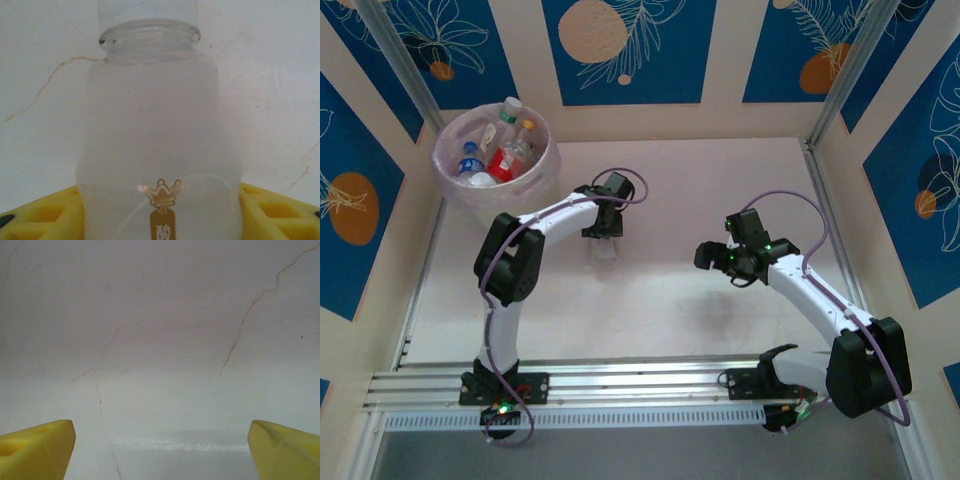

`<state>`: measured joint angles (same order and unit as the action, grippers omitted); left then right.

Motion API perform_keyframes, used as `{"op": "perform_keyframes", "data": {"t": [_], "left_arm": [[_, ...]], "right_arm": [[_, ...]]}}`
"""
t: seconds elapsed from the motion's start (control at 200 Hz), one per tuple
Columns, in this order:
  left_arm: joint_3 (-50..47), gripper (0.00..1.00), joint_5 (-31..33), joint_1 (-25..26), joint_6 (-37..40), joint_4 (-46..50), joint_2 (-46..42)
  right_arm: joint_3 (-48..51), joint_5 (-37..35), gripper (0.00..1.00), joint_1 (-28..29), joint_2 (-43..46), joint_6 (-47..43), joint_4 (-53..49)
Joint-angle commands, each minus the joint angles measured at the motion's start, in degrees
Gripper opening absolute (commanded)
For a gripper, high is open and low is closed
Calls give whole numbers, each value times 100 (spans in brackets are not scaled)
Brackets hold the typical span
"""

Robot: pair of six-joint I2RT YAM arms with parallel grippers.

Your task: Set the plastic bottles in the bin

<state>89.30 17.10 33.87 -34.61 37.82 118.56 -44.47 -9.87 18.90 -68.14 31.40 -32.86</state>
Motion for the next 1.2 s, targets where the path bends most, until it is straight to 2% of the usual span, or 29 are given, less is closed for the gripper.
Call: {"op": "perform_keyframes", "data": {"t": [0.0, 0.285, 0.495, 0.625, 0.715, 0.79, 0.88, 0.945, 1.1, 1.195], "left_arm": [[-2, 55, -227, 169, 176, -25, -305], [880, 52, -454, 461, 733, 221, -725], [1491, 50, -583, 469, 1194, 291, -1416], [2255, 49, -586, 327, 1463, 581, -1799], [3012, 46, -750, -96, 1500, 1054, -1943], [3525, 42, -1052, -654, 1499, 1306, -2051], [3879, 35, -1122, -1259, 1693, 1419, -2179], [3980, 29, -1308, -1704, 1796, 1458, -2248], [3951, 19, -2210, -2807, 1764, 1356, -2281], [3878, 17, -2545, -3367, 1584, 1239, -2235]], "right_arm": [[-265, -20, 90, 70, 58, -19, -183], [-177, -166, 90, 71, 283, 62, -278], [-202, -156, 90, 76, 232, 68, -203], [-249, -165, 90, 78, 205, 52, -203], [-241, -178, 90, 76, 243, 60, -212], [-197, -190, 90, 74, 296, 78, -204], [-109, -190, 90, 79, 342, 120, -168], [-57, -181, 90, 81, 371, 140, -155], [35, -207, 90, 82, 474, 157, -175], [64, -251, 90, 79, 541, 140, -225]]}}
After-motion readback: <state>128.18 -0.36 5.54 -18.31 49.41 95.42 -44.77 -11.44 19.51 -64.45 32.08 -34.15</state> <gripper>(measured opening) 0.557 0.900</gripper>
